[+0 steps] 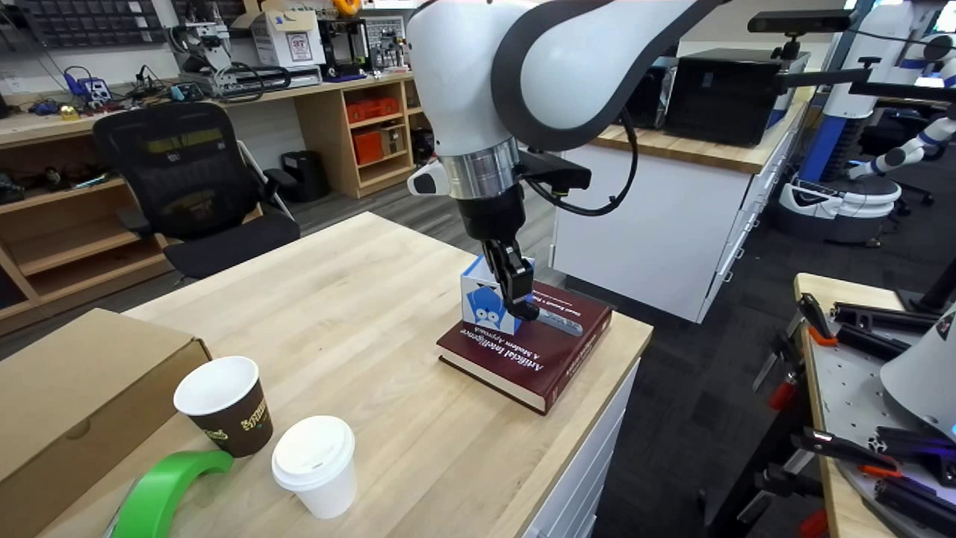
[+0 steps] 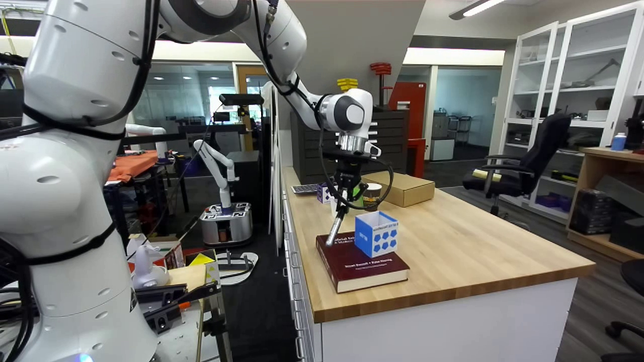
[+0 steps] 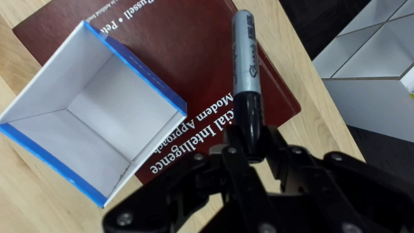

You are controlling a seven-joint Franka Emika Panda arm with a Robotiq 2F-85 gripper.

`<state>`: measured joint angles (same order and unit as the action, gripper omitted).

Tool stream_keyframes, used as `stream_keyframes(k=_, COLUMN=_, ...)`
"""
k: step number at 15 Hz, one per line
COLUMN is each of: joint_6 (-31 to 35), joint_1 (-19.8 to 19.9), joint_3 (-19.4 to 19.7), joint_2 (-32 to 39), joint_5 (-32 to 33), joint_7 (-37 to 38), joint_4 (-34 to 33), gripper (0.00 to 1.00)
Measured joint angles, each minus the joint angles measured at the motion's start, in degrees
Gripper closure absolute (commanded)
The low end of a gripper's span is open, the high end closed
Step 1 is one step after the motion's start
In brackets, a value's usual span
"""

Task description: Remove the black marker from the blue and white box and place it on top of the maroon book

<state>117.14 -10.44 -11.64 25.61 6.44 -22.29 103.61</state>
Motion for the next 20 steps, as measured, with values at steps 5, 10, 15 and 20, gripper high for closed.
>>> stream_keyframes(k=5, joint_6=0.0, joint_1=-0.66, joint_3=0.1, joint_2=4.34, joint_5=3.1, joint_7=0.28, joint_4=-3.02, gripper=0.94)
stream_keyframes(k=10, joint_6=0.0, joint_1=-1.08, joint_3=0.12, joint_2=7.03, joint_5=3.89, joint_7=0.42, joint_4=-5.19, gripper=0.78)
stream_keyframes(k=15, joint_6=0.06, joint_1=-1.09, joint_3=0.12, joint_2=7.74, joint_5=3.84, joint_7=0.44, joint_4=-5.82, gripper=0.31)
stream_keyframes(k=20, joint_6=0.39, joint_1=-1.04, joint_3=0.12, joint_2=7.58, joint_5=3.55, joint_7=1.26, joint_4=-6.17, gripper=0.25)
